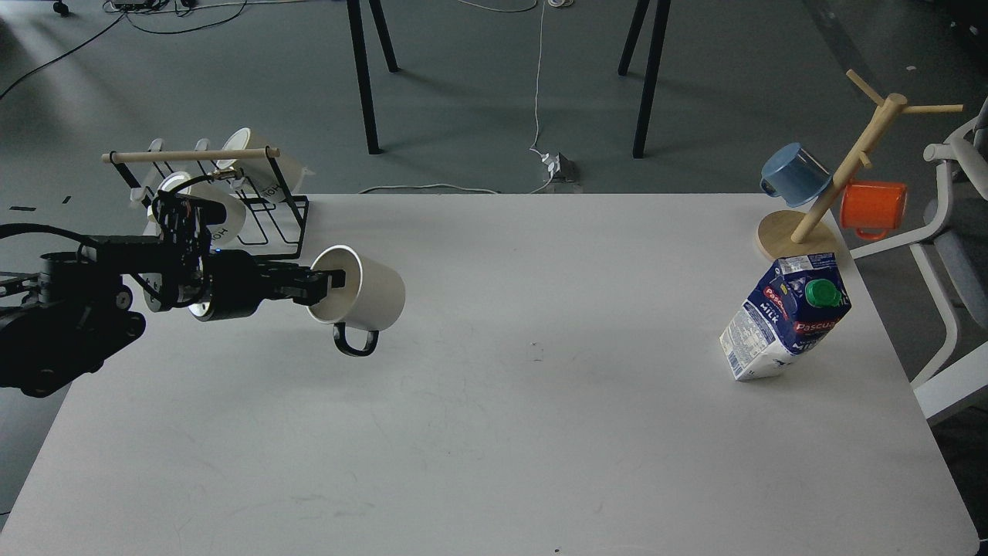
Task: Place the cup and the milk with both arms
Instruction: 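Carry the mug toward the table center and set it down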
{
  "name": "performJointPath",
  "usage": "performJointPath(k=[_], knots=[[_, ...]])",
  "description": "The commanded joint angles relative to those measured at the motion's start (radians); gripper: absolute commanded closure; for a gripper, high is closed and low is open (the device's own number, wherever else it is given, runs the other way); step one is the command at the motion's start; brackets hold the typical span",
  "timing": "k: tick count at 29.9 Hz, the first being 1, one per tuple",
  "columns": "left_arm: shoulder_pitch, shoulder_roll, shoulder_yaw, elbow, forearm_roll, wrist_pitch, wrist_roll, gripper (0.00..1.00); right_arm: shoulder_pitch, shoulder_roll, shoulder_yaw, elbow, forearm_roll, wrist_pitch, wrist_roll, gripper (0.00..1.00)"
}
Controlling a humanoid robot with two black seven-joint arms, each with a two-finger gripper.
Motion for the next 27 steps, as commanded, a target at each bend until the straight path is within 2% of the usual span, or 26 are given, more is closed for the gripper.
performJointPath(k=[1,3,7,16,27], knots=[[0.007,-0.11,0.012,0.029,0.012,-0.013,0.0,0.95,0.003,-0.002,-0.006,-0.004,0.0,0.0,-0.002,0.01],[0.013,-0.141,0.015,0.067,0.036,-0.013,0.0,0.95,0.007,-0.002,-0.006,-0.004,0.0,0.0,-0.002,0.01],[0.036,-0.175,0.013,0.071,0.061,-0.013,0.0,0.92,0.007,-0.002,-0.006,-0.004,0.0,0.0,-0.002,0.01],[0.073,-0.249,0.009,0.083,0.059,-0.014,0.0,0.8,0.003,-0.002,-0.006,-0.002,0.0,0.0,-0.002,0.01],[0.077,-0.259,0.004,0.083,0.05,-0.013,0.0,0.67,-0.003,0.0,-0.006,-0.002,0.0,0.0,-0.002,0.01]])
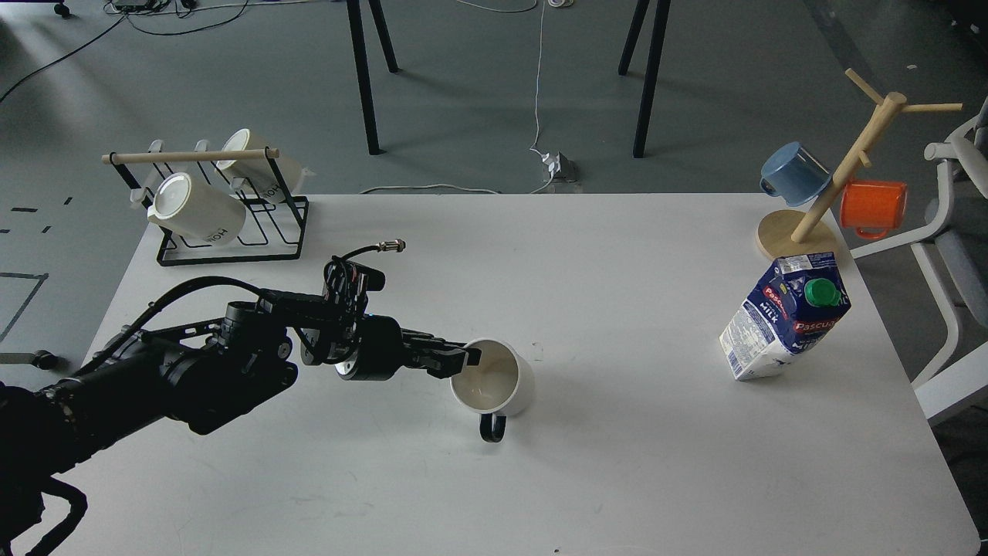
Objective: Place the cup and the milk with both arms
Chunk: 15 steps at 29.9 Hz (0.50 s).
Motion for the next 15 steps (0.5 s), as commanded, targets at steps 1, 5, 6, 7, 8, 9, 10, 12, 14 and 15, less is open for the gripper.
performJointPath(k=[1,5,6,7,8,9,10,12,14,15], knots=[[-0.001,0.011,-0.001,0.0,-0.002,0.0,0.0,0.65,-0.002,0.001,0.0,0.0,0.0,0.0,0.0,0.01],[-0.006,0.033,-0.012,-0.003,-0.019,0.0,0.0,0.58,-0.002,0.001,0.0,0.005,0.001,0.0,0.0,0.01],[-0.006,0.046,-0.024,-0.006,-0.04,-0.003,0.0,0.54,-0.002,0.001,-0.001,0.009,0.001,0.0,-0.003,0.01],[-0.006,0.062,-0.04,-0.011,-0.066,-0.003,0.0,0.48,-0.004,0.001,-0.001,0.012,0.001,0.0,-0.006,0.01],[-0.006,0.074,-0.053,-0.012,-0.094,-0.003,0.0,0.44,-0.004,0.001,-0.001,0.014,0.001,0.0,-0.006,0.01],[-0.006,0.088,-0.076,-0.017,-0.137,-0.005,0.0,0.4,-0.008,-0.001,0.002,0.017,0.006,0.0,-0.006,0.01],[-0.006,0.1,-0.104,-0.021,-0.19,-0.005,0.0,0.37,-0.013,-0.002,0.006,0.017,0.012,0.0,-0.008,0.01],[-0.005,0.123,-0.151,-0.028,-0.305,-0.006,0.0,0.31,-0.019,-0.007,0.015,0.019,0.02,0.0,-0.008,0.01],[-0.003,0.155,-0.179,-0.049,-0.411,-0.005,0.0,0.27,-0.031,-0.015,0.015,0.025,0.037,0.0,-0.011,0.01],[-0.001,0.184,-0.188,-0.069,-0.471,-0.005,0.0,0.26,-0.045,-0.022,0.015,0.037,0.053,0.0,-0.012,0.01]])
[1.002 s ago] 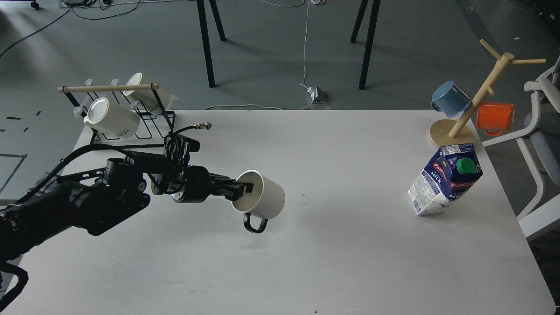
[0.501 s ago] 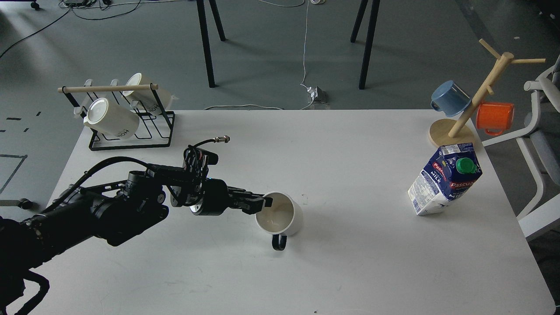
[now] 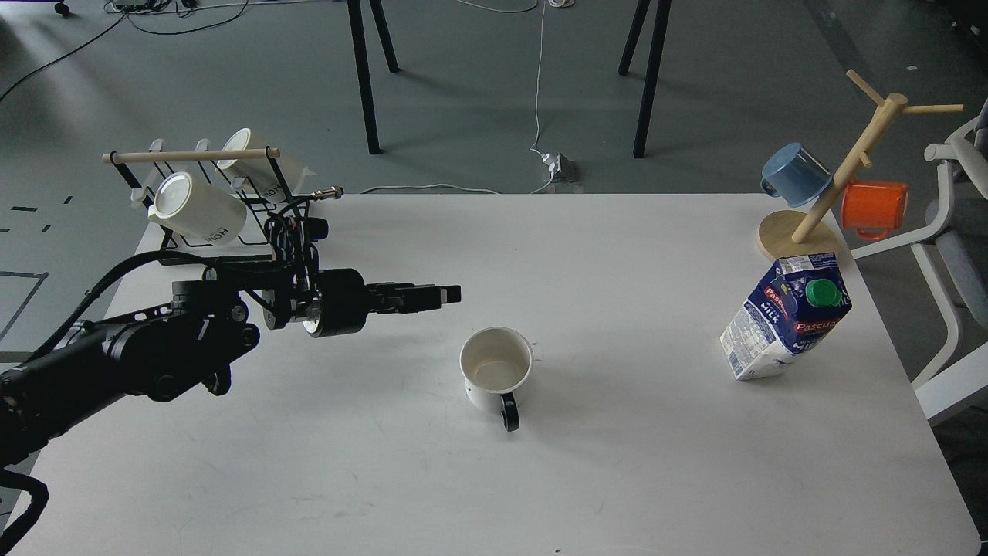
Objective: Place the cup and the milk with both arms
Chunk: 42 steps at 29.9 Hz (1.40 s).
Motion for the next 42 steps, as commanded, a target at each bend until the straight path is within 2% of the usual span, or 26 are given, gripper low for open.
performJointPath(k=[1,6,10,16,21,26,34,42], knots=[[0.006,0.086,-0.045,-0.055,-0.201,-0.001,0.0,0.25,-0.036,-0.027,0.002,0.033,0.043,0.0,-0.005,0.01],[0.069,0.242,-0.141,-0.159,-0.532,0.001,0.0,0.17,-0.161,-0.101,-0.002,0.113,0.152,0.0,-0.022,0.01],[0.159,0.308,-0.34,-0.195,-0.73,-0.001,0.0,0.12,-0.295,-0.101,-0.01,0.144,0.217,0.0,-0.033,0.01],[0.343,0.322,-0.655,-0.201,-0.833,-0.028,0.0,0.11,-0.482,-0.092,-0.012,0.285,0.24,0.0,-0.033,0.01],[0.539,0.307,-0.836,-0.212,-0.902,-0.071,0.0,0.1,-0.572,-0.087,-0.016,0.452,0.246,0.0,-0.033,0.01],[0.63,0.299,-0.875,-0.262,-0.899,-0.091,0.0,0.06,-0.579,-0.063,-0.036,0.541,0.223,0.0,-0.034,0.01],[0.635,0.285,-0.875,-0.264,-0.899,-0.084,0.0,0.06,-0.531,-0.003,-0.042,0.56,0.165,0.0,-0.034,0.01],[0.636,0.264,-0.873,-0.262,-0.898,-0.078,0.0,0.05,-0.501,0.144,-0.041,0.554,0.105,0.0,-0.031,0.01]])
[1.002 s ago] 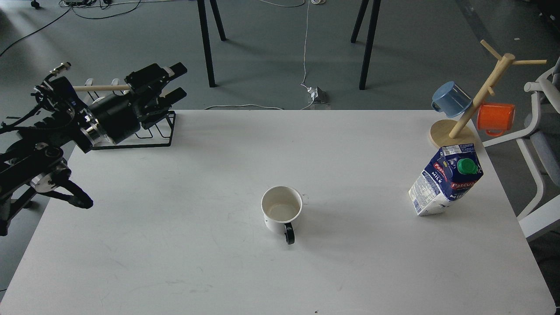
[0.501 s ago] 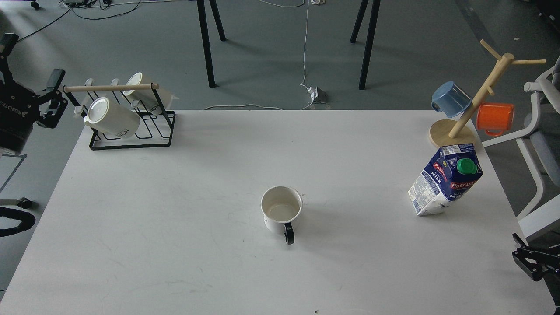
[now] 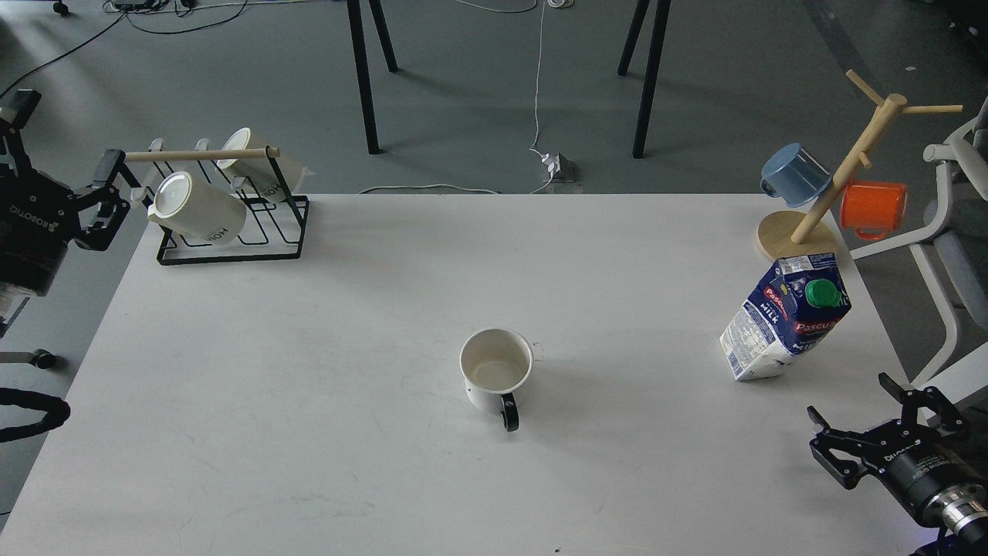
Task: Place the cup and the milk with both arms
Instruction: 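Reach the right gripper to the milk carton and grasp it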
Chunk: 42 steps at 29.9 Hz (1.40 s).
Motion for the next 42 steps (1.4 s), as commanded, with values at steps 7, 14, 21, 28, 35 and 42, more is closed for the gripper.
performJointPath(k=[7,14,21,28,35,42], knots=[[0.031,-0.012,0.003,0.002,0.0,0.0,0.0,0.04,0.045,0.084,0.019,0.007,-0.003,0.0,0.006,0.01],[0.048,-0.019,0.014,0.002,0.0,0.002,0.0,0.03,0.082,0.085,0.024,0.003,0.004,0.0,0.012,0.01],[0.057,-0.029,0.014,0.002,0.0,0.002,0.0,0.03,0.121,0.087,0.048,-0.002,0.004,0.0,0.012,0.01],[0.057,-0.029,0.014,0.002,0.0,0.003,0.0,0.03,0.152,0.119,0.048,-0.007,0.001,0.0,0.012,0.01],[0.058,-0.03,0.014,0.007,0.0,0.003,0.0,0.02,0.158,0.145,0.048,-0.034,0.001,0.0,0.012,0.06],[0.065,-0.03,0.014,0.007,0.0,0.003,0.0,0.02,0.157,0.145,0.048,-0.039,0.001,0.0,0.012,0.4]])
